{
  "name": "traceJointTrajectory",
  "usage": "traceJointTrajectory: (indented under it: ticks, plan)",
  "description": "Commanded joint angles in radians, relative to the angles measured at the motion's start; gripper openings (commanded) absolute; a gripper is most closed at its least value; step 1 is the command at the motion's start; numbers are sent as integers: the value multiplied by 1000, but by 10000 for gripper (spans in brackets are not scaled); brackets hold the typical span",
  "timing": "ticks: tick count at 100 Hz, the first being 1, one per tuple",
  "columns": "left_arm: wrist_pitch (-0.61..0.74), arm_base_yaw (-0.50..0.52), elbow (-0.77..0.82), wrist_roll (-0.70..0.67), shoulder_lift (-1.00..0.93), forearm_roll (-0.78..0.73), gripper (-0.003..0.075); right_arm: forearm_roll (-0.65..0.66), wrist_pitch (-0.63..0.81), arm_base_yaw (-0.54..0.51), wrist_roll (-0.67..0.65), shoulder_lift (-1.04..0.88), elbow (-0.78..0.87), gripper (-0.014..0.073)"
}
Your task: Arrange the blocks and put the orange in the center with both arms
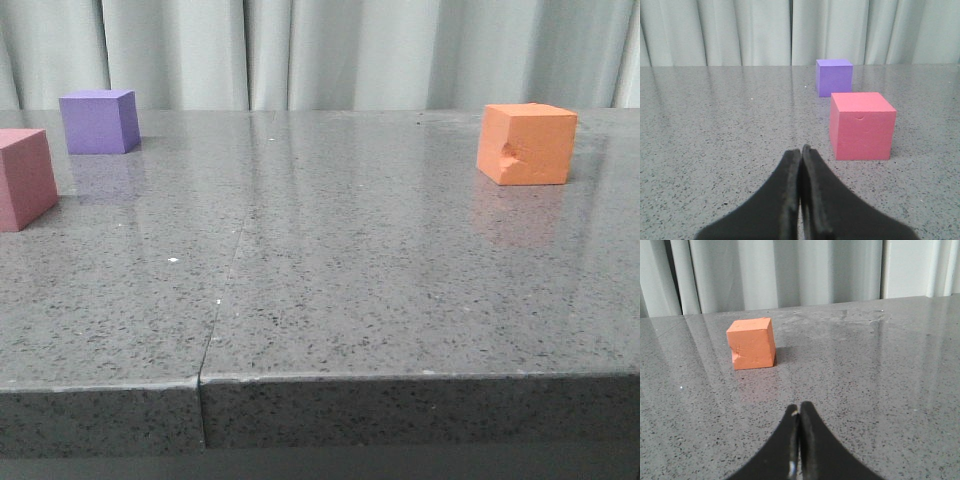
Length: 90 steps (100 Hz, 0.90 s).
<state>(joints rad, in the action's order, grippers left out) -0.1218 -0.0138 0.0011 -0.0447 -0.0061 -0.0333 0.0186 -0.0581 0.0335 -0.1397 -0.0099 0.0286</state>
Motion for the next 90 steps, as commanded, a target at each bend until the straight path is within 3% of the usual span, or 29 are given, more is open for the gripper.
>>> traceJointTrajectory:
  ticks: [1,90]
  plan:
    - [88,4,40,-7,-28,6,-20,8,73,-7,10,-23,-18,15]
    - [88,4,40,-7,-28,6,-20,9,91,-7,10,-23,-28,15]
